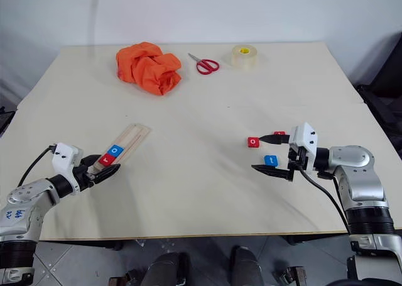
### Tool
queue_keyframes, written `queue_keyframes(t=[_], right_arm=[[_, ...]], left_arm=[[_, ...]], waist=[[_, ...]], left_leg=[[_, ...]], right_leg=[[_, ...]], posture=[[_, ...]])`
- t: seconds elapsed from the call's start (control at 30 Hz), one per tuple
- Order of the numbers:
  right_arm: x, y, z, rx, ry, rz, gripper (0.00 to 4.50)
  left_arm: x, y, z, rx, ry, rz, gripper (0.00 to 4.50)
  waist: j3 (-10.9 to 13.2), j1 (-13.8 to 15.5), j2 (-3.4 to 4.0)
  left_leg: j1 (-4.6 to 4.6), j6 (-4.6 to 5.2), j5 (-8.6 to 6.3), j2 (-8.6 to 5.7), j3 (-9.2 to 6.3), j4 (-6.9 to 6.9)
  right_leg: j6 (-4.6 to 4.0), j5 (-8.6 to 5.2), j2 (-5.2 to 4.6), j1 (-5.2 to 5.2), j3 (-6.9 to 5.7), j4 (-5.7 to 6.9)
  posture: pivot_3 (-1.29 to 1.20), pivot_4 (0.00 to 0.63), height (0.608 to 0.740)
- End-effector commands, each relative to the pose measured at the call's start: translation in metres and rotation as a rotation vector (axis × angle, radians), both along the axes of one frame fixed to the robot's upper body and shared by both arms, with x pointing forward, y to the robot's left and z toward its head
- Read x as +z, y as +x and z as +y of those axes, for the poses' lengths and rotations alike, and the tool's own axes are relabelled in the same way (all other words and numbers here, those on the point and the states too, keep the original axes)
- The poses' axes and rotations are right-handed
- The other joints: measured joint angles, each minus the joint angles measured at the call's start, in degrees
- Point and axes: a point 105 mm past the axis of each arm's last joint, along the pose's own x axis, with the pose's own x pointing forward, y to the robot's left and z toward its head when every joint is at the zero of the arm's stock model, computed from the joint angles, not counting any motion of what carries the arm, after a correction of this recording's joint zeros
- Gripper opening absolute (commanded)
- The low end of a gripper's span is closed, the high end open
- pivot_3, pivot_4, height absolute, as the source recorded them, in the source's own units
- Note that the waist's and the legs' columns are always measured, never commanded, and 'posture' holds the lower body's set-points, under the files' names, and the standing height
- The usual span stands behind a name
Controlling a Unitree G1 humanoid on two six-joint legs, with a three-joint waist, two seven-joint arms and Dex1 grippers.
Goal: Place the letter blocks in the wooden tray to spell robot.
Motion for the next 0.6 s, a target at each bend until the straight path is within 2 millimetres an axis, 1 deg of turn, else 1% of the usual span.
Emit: queue_keyframes(t=[0.03,0.07,0.1,0.17,0.23,0.33,0.4,0.47,0.5,0.6], right_arm=[[0.012,0.000,-0.001,0.006,0.006,-0.054,4.50],[0.012,0.001,-0.001,0.006,0.006,-0.055,4.50],[0.012,0.000,-0.002,0.005,0.004,-0.056,4.50],[0.012,-0.001,-0.004,0.001,-0.004,-0.056,4.50],[0.010,-0.004,-0.006,-0.002,-0.008,-0.055,4.50],[0.008,-0.007,-0.007,-0.009,-0.011,-0.052,4.50],[0.005,-0.011,-0.010,-0.020,-0.017,-0.046,4.50],[0.001,-0.016,-0.014,-0.031,-0.029,-0.039,4.50],[0.001,-0.018,-0.015,-0.033,-0.032,-0.038,4.50],[-0.001,-0.025,-0.025,-0.070,-0.051,-0.033,4.50]], left_arm=[[-0.007,-0.007,-0.007,-0.079,0.046,0.032,3.39],[-0.003,-0.006,-0.011,-0.106,0.052,0.010,3.39],[0.006,-0.005,-0.019,-0.157,0.053,-0.021,3.39],[0.024,-0.001,-0.042,-0.280,0.073,-0.047,3.39],[0.033,-0.001,-0.063,-0.402,0.107,-0.056,3.39],[0.038,-0.001,-0.085,-0.532,0.131,-0.062,3.39],[0.040,-0.002,-0.104,-0.634,0.142,-0.066,3.39],[0.039,-0.002,-0.120,-0.715,0.151,-0.058,3.39],[0.038,-0.002,-0.123,-0.734,0.153,-0.054,3.39],[0.036,-0.005,-0.150,-0.876,0.191,-0.052,3.39]], waist=[[0.00,0.00,0.00],[0.00,0.00,0.00],[0.00,0.00,0.00],[0.01,0.16,-0.01],[0.02,0.49,-0.04],[0.01,0.38,-0.05],[0.01,0.24,-0.05],[0.01,0.23,-0.05],[0.01,0.17,-0.05],[0.02,0.14,-0.06]], left_leg=[[0.00,0.00,0.00,0.00,0.01,0.00],[0.00,0.00,0.00,0.00,0.01,0.00],[0.00,0.00,0.00,0.00,0.01,0.00],[-0.01,0.00,0.00,0.00,0.02,0.02],[-0.08,-0.01,0.00,-0.01,-0.03,0.09],[-0.15,-0.01,-0.01,-0.02,-0.03,0.21],[-0.14,-0.02,-0.02,-0.02,-0.01,0.21],[-0.14,-0.02,-0.01,-0.02,0.01,0.21],[-0.15,-0.02,-0.01,-0.02,0.03,0.22],[-0.14,-0.01,-0.02,-0.02,0.08,0.33]], right_leg=[[0.00,0.00,0.00,0.00,0.01,0.00],[0.00,0.00,0.00,-0.01,0.01,0.00],[0.00,0.00,0.00,-0.01,0.01,0.00],[0.00,0.00,0.00,-0.01,0.02,0.00],[0.01,0.01,0.00,-0.01,0.01,0.01],[0.03,0.02,0.00,-0.01,0.03,0.02],[0.03,0.02,0.01,-0.01,0.04,0.01],[0.03,0.02,0.01,-0.01,0.04,0.03],[0.03,0.02,0.01,-0.01,0.04,0.05],[0.05,0.03,0.02,-0.02,0.11,0.04]], posture=[[0.00,0.150,0.740],[0.00,0.150,0.740],[0.00,0.150,0.740],[0.00,0.150,0.740],[0.00,0.150,0.740],[0.00,0.150,0.740],[0.00,0.150,0.740],[0.00,0.150,0.740],[0.00,0.150,0.740],[0.00,0.150,0.740]])
